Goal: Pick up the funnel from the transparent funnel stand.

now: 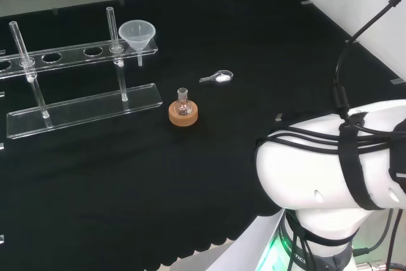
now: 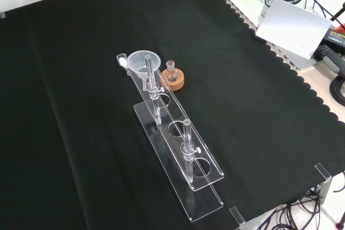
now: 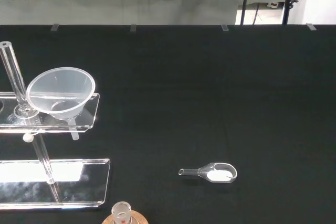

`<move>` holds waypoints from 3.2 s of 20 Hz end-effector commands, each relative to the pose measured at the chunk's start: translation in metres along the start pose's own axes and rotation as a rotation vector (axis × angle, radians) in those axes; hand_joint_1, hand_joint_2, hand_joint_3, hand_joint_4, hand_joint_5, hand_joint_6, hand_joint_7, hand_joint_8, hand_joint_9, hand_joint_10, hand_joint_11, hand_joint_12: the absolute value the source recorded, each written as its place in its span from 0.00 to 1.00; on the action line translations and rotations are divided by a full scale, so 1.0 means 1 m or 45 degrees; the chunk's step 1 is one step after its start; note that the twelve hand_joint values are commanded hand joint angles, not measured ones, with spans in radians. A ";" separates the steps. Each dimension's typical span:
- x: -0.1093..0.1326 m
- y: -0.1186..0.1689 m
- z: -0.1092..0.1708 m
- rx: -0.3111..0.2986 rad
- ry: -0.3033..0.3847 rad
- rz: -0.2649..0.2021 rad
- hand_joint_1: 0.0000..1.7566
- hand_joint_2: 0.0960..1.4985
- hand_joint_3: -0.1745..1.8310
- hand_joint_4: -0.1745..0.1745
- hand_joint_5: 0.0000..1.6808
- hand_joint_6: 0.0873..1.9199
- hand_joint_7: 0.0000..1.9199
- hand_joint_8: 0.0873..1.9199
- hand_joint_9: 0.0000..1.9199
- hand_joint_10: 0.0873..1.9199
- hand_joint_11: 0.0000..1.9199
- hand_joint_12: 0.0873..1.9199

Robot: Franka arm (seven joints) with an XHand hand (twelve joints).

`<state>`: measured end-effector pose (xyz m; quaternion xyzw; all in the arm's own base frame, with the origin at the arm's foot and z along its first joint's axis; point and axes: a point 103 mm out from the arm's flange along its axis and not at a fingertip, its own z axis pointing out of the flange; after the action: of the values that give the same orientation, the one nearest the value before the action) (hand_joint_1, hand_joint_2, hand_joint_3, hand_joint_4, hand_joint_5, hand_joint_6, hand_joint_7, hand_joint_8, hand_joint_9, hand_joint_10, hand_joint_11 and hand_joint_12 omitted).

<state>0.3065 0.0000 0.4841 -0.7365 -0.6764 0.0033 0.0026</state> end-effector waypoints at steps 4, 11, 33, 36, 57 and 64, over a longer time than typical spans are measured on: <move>-0.003 0.001 0.000 -0.009 -0.004 -0.010 0.00 0.73 0.33 0.59 0.11 0.00 0.01 0.24 0.10 0.29 0.12 0.67; -0.008 0.003 -0.001 -0.020 0.045 -0.001 0.00 0.73 0.32 0.59 0.11 0.00 0.01 0.24 0.10 0.28 0.12 0.67; 0.015 0.117 0.062 0.089 0.015 -0.037 0.00 0.74 0.31 0.59 0.13 0.00 0.01 0.24 0.11 0.28 0.12 0.68; 0.023 0.136 0.070 0.122 0.009 -0.064 0.00 0.74 0.31 0.60 0.13 0.00 0.01 0.23 0.10 0.28 0.11 0.68; 0.093 0.176 0.140 0.281 -0.046 -0.177 0.00 0.72 0.27 0.57 0.12 0.00 0.02 0.23 0.09 0.29 0.08 0.70; 0.114 0.181 0.160 0.315 -0.094 -0.192 0.08 0.67 0.24 0.50 0.15 0.00 0.06 0.28 0.11 0.32 0.06 0.71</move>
<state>0.4868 0.0840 0.3346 -0.6780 -0.7247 0.0916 0.0819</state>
